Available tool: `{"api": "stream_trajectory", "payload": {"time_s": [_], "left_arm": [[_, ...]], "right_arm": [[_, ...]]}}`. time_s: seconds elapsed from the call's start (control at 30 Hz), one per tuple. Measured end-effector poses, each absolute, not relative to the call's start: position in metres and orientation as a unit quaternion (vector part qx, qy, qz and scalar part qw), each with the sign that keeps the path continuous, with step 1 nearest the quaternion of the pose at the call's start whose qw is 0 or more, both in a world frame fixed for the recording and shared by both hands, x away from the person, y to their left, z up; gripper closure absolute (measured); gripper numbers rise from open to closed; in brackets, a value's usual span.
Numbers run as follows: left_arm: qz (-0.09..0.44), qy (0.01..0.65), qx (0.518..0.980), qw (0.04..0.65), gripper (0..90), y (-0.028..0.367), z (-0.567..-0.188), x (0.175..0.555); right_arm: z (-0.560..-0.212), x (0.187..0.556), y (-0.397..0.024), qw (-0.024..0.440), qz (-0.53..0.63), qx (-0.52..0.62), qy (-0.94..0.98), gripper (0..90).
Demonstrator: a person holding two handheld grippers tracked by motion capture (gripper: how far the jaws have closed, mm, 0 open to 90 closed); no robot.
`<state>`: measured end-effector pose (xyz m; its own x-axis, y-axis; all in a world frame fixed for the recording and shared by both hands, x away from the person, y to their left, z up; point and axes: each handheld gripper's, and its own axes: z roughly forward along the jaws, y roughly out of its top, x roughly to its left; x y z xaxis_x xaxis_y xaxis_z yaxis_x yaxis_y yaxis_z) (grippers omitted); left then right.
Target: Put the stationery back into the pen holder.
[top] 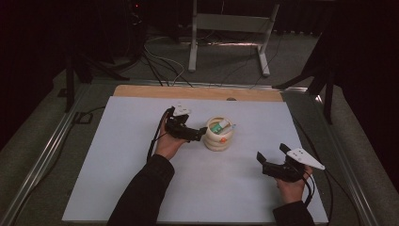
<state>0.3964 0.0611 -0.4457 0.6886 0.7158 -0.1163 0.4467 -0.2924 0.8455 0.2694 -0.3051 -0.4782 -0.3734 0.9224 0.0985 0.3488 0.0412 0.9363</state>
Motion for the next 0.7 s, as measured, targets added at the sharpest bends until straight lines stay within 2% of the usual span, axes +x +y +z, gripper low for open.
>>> {"api": "stream_trajectory", "payload": {"time_s": [0.7], "left_arm": [[0.173, 0.404, 0.772, 0.459, 0.1, 0.128, -0.443, 0.379]], "right_arm": [[-0.478, 0.269, -0.304, 0.288, 0.499, 0.479, 0.662, 0.0]]}}
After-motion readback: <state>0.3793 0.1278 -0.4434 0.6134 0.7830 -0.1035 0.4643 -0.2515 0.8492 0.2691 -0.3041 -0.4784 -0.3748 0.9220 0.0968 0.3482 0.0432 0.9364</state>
